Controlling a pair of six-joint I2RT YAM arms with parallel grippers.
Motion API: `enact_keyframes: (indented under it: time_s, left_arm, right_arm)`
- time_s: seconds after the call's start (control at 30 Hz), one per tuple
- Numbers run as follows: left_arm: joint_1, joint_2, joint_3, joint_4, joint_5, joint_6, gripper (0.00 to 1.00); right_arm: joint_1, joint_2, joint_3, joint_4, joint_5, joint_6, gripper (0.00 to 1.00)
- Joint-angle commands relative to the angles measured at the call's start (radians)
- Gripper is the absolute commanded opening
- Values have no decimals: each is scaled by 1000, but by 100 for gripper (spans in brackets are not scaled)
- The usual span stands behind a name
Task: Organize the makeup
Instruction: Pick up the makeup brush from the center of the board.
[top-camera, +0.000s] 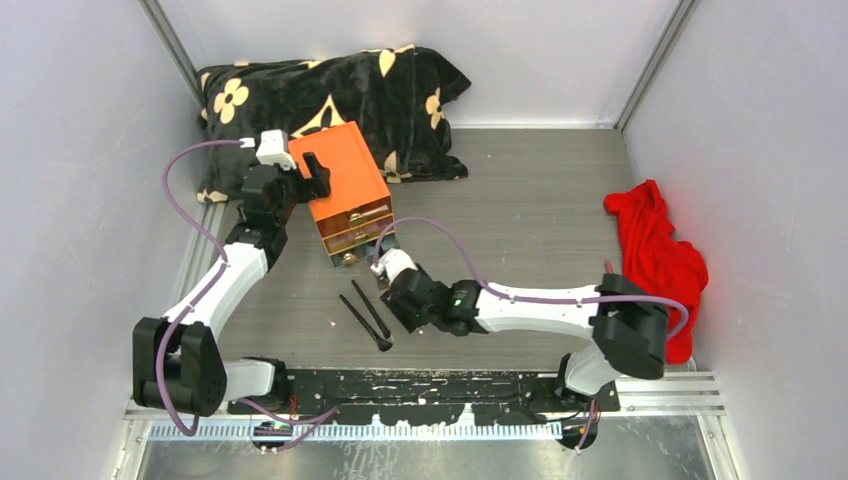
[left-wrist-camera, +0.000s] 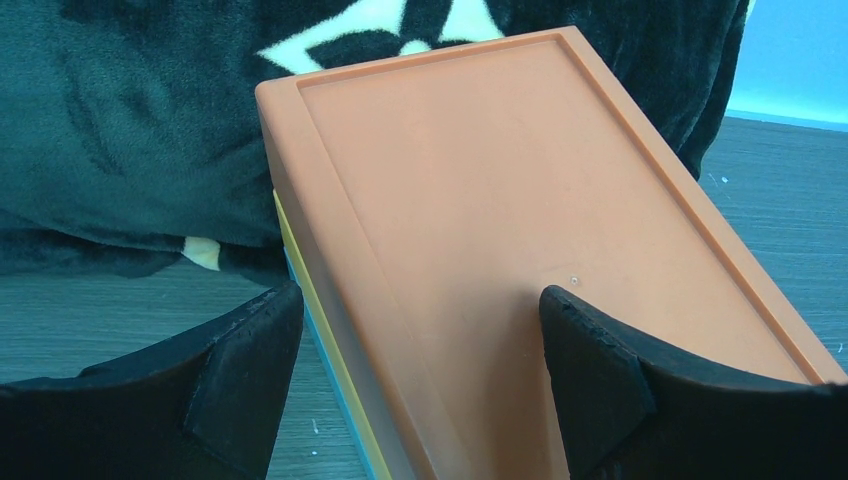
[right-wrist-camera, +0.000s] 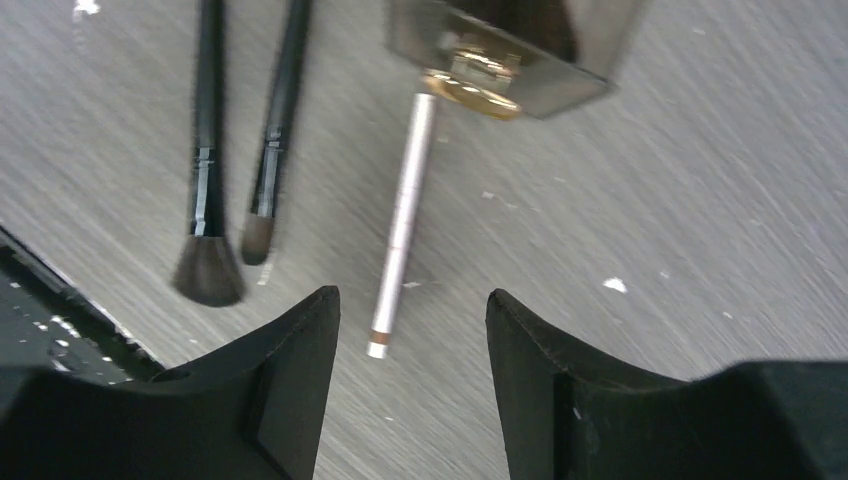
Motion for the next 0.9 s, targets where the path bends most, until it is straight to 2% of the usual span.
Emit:
enact_keyframes:
  time_s: [0.0, 0.4, 0.57, 0.87]
  left_arm:
    - [-1, 54, -27, -215, -37, 71, 86]
    - [-1, 38, -34, -213, -31, 64, 86]
    - [-1, 40, -36, -208, -32, 64, 86]
    - [-1, 49, -44, -201, -30, 61, 86]
  right_arm:
    - [64, 68, 102, 90, 1, 16, 59]
    - [72, 259, 220, 106, -89, 41, 55]
    - [72, 353, 273, 84, -119, 59, 47]
    - [72, 389, 268, 90, -123, 76, 46]
